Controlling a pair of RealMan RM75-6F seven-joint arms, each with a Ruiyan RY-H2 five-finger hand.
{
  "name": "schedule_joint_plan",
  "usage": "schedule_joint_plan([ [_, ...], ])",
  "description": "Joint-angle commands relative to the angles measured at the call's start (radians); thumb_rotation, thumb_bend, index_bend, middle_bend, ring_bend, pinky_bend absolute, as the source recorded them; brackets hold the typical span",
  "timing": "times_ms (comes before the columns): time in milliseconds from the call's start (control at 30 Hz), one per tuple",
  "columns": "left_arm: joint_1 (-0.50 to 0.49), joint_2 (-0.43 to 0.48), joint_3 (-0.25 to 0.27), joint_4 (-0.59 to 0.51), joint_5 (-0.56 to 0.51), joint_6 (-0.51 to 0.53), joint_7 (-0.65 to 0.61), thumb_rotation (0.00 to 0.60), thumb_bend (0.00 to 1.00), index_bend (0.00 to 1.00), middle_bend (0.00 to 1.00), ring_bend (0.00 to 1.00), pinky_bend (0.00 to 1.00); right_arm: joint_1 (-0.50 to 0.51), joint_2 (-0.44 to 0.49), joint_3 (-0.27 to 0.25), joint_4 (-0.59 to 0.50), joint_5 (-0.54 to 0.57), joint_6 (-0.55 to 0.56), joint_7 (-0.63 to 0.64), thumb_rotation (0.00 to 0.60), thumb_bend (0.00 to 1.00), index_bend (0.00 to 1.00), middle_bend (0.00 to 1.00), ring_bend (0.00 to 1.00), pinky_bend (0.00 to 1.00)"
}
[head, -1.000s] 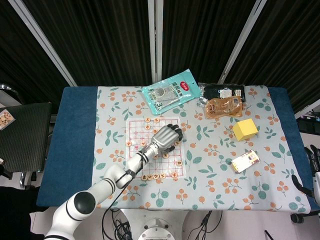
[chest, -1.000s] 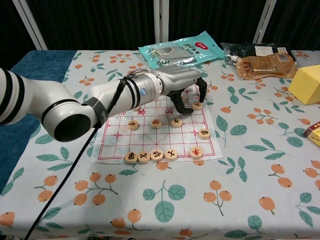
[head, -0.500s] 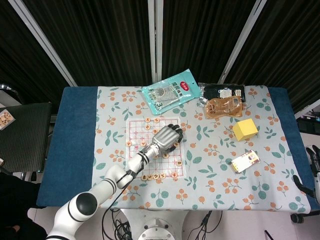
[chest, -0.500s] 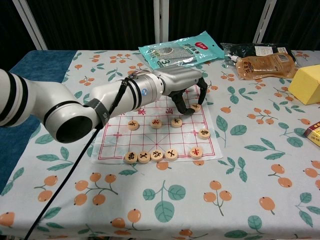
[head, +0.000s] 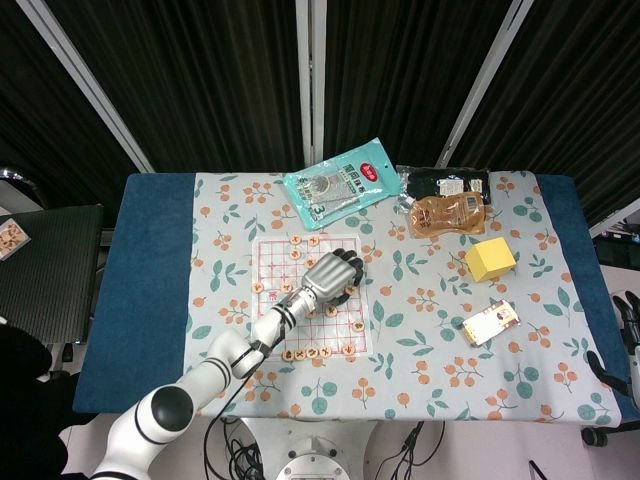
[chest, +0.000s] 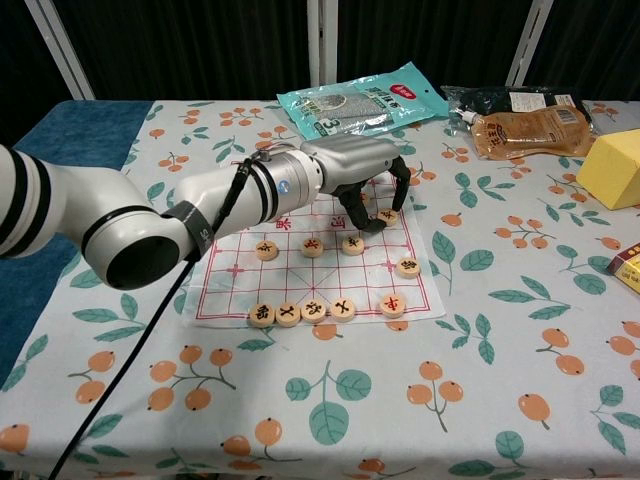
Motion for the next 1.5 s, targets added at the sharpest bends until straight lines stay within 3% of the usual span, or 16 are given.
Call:
schedule_joint_plan([
  [33, 0.0, 0.001, -0.003, 0.001, 0.0, 0.008, -0.004, 0.6, 0.34, 0.5, 0.21, 0.11, 0.2, 0.001, 0.0, 0.0, 0.0, 0.0, -0.002, 0.0, 0.6, 0.23, 0.0, 0.0, 0.0, 0.0],
  [600, -0.035, 0.011, -0.051, 0.02, -0.034, 0.007, -0.033, 0.6, 0.34, 0.51, 0.21, 0.11, 0.2, 0.01, -0.003, 0.004, 0.007, 0.006, -0.019, 0.008, 0.6, 0.23, 0.0, 0.0, 0.0, 0.0],
  [1233, -0.065, -0.042, -0.056, 0.134, -0.052, -0.046, -0.098, 0.6, 0.34, 0.52, 0.21, 0.11, 0.2, 0.021, -0.002, 0.016, 0.002, 0.024, -0.04, 0.003, 0.6, 0.23, 0.0, 0.0, 0.0, 0.0],
  [1333, -0.07, -0.043, -0.053, 0.139, -0.05, -0.048, -0.106, 0.6, 0.34, 0.5, 0.21, 0.11, 0.2, 0.021, 0.001, 0.017, -0.004, 0.024, -0.038, -0.001, 0.6, 0.23, 0.0, 0.0, 0.0, 0.0],
  [1500, -0.069, -0.046, -0.048, 0.138, -0.047, -0.044, -0.131, 0.6, 0.32, 0.37, 0.2, 0.09, 0.2, 0.019, 0.003, 0.016, -0.009, 0.027, -0.039, -0.007, 0.6, 0.23, 0.0, 0.0, 0.0, 0.0],
])
